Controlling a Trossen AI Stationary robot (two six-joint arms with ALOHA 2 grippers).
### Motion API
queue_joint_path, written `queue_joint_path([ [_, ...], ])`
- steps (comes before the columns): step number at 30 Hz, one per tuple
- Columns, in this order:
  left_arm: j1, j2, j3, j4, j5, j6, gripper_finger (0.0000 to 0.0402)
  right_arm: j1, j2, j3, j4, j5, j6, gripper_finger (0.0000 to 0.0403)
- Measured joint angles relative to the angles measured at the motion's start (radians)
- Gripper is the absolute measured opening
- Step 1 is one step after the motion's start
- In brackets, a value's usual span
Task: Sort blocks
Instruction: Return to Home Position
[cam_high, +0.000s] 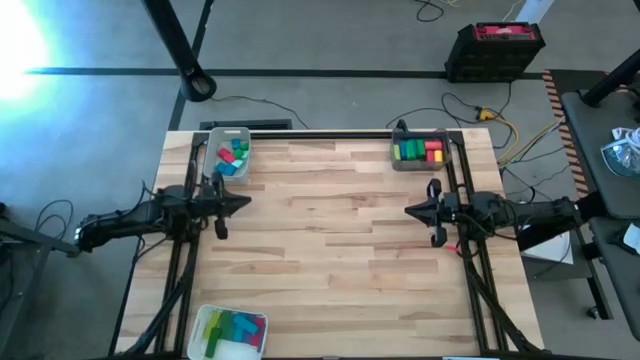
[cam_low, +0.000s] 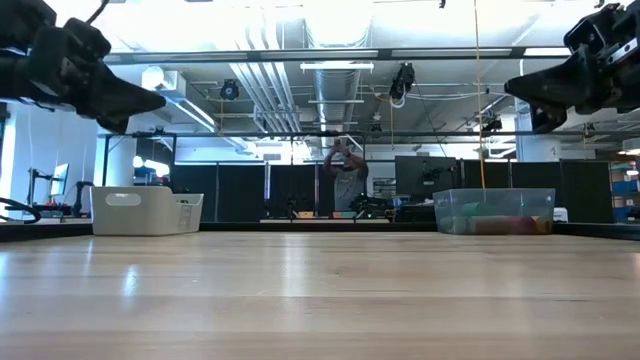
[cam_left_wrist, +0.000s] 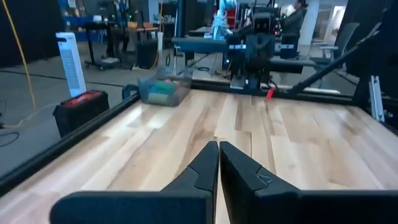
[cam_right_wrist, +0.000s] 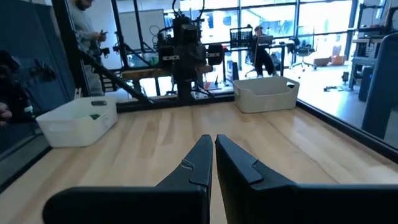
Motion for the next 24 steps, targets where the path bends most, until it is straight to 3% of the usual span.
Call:
queue_joint_path([
  [11, -0.01, 0.0, -0.076, 0.159, -0.003, -0.021, 0.0, 0.0, 0.033, 0.0, -0.003, 0.001, 0.031, 0.0013],
  [19, -0.05, -0.006, -0.084, 0.17, 0.084, -0.029, 0.0, 0.0, 0.065, -0.001, -0.005, -0.028, 0.081, 0.0013],
  [24, -0.09, -0.003, -0.084, 0.172, 0.026, -0.015, 0.0, 0.003, 0.074, -0.001, -0.005, -0.032, 0.15, 0.0013],
])
